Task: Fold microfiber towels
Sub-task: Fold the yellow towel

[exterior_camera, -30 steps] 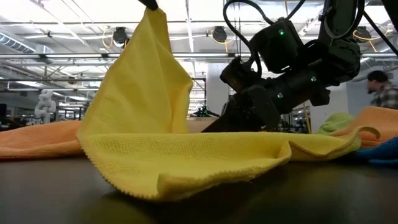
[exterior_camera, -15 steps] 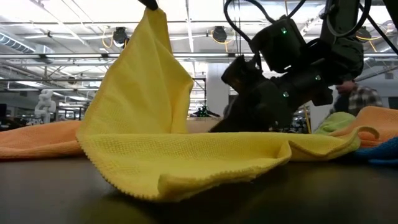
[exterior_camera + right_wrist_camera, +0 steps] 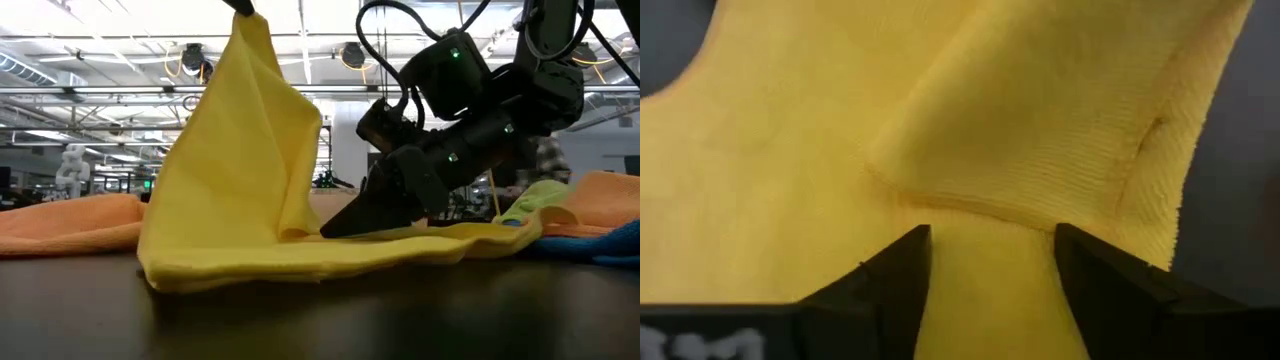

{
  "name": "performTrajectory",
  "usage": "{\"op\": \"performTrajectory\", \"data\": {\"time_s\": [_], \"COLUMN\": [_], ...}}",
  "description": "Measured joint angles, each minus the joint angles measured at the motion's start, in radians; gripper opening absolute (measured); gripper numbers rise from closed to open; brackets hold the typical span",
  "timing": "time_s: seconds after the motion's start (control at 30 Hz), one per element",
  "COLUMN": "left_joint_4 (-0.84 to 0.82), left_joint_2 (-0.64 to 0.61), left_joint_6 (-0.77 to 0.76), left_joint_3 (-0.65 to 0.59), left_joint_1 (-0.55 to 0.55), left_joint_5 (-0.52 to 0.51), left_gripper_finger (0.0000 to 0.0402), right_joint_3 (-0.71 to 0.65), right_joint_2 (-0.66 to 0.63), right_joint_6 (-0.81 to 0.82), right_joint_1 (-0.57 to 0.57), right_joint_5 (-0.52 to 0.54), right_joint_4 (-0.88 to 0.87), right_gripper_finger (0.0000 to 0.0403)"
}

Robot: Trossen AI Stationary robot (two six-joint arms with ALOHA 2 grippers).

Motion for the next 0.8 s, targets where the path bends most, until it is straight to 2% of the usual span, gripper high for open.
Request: {"op": "performTrajectory", "data": {"time_s": [0.37, 0.53, 0.8], "left_joint_4": [0.001, 0.001, 0.02], "left_joint_2": [0.0, 0.0, 0.0], "left_joint_6": [-0.002, -0.002, 0.002], "left_joint_3": [0.0, 0.0, 0.0], "left_joint_1": [-0.011, -0.013, -0.013], "left_joint_5": [0.0, -0.002, -0.003], "left_gripper_finger": [0.0005, 0.0002, 0.0003], "right_joint_3": [0.0, 0.0, 0.006], "right_joint_2": [-0.027, -0.046, -0.005], "right_joint_6": [-0.007, -0.03, 0.006], "right_joint_1": [-0.015, -0.023, -0.022], "right_joint_5": [0.006, 0.052, 0.049], "right_joint_4": [0.03, 0.044, 0.049], "right_gripper_finger": [0.0209, 0.0208, 0.0208]}}
